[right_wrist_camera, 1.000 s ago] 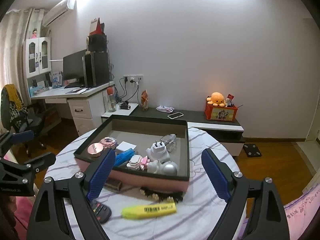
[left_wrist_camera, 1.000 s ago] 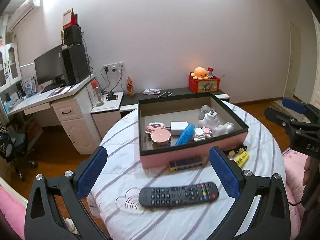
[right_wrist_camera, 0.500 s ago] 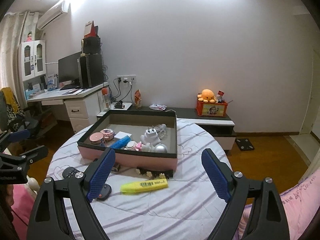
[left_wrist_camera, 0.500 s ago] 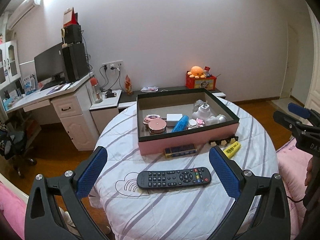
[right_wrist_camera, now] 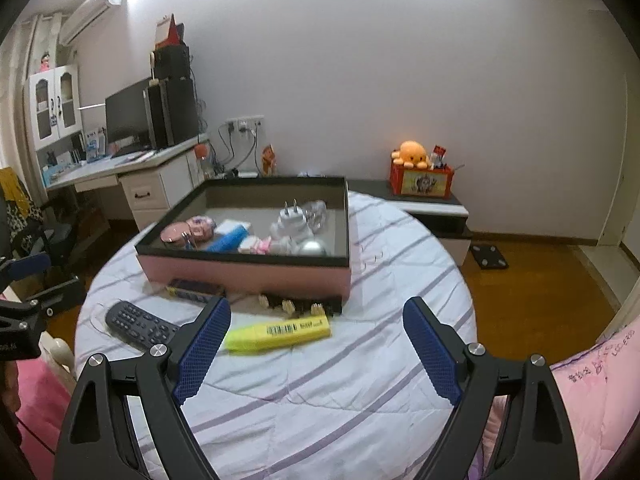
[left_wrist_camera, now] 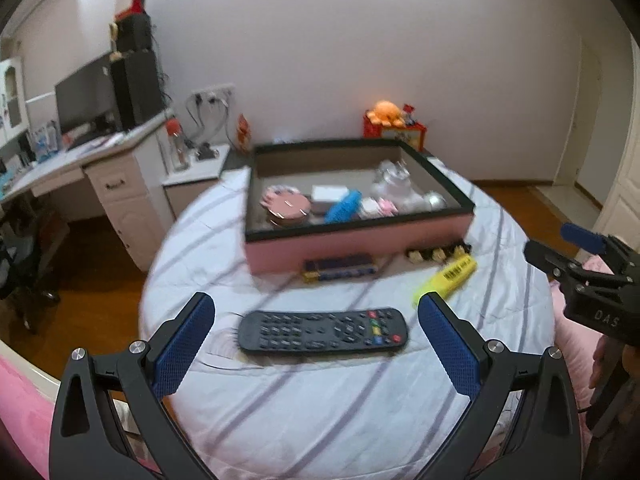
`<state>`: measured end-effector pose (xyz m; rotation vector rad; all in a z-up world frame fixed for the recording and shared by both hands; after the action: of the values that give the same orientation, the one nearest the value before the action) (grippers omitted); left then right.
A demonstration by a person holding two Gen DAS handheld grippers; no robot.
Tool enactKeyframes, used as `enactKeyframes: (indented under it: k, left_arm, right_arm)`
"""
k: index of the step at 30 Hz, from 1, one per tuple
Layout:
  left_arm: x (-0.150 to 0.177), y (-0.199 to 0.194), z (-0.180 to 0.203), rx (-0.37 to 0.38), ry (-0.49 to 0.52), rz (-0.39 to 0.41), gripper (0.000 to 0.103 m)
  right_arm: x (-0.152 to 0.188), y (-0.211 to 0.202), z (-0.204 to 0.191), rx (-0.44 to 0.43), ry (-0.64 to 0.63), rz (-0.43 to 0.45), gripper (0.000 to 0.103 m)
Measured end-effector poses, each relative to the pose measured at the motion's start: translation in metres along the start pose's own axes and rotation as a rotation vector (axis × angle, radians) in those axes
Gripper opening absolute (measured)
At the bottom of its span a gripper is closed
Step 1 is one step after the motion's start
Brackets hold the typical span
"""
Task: Organize rigid objects
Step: 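Withdraw both tools from the box, then move the left tool to the black remote while the right tool approaches the yellow highlighter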
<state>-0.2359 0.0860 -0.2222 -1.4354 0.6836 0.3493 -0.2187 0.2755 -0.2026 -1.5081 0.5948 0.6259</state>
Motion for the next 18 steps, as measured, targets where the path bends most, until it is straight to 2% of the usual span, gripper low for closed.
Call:
enactKeyframes:
  k: [3,6,9,14,18]
  left_arm:
    - [0.009,0.021,0.013,-0.01,0.034,-0.057,0.103]
    - [0.015,0.036,0.018,-0.009,0.023,-0.099,0.103]
    - [0.021,0.047,0.018,0.002,-0.02,-0.141,0.103]
    - [0.029,0.063,0.02,0.105,-0.114,-0.215,0.103]
    - [0.032,0.081,0.021,0.068,-0.167,-0.244,0.103]
  right_arm:
    - [0.005,0.013,0.005,-0.001,0.01,-0.035,0.089]
    - [0.01,0.024,0.011,0.0,0.019,-0.058,0.089]
    - [0.015,0.035,0.016,-0.002,0.028,-0.082,0.089]
    - [0.021,0.054,0.02,-0.017,0.04,-0.122,0.089]
    - [0.023,0.065,0.024,-0.025,0.053,-0.142,0.089]
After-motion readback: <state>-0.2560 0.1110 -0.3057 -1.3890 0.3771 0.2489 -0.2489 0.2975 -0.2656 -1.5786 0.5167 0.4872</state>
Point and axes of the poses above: each gripper's, at about its wrist camera, not at the fingertips, and y roughly the way its jaws point, z to its right, x to its underside, the point moved 7 cm from there along y, roughly the way its jaws point, and after that the axes turned 12 degrees about -z, right-handed, at the moved point
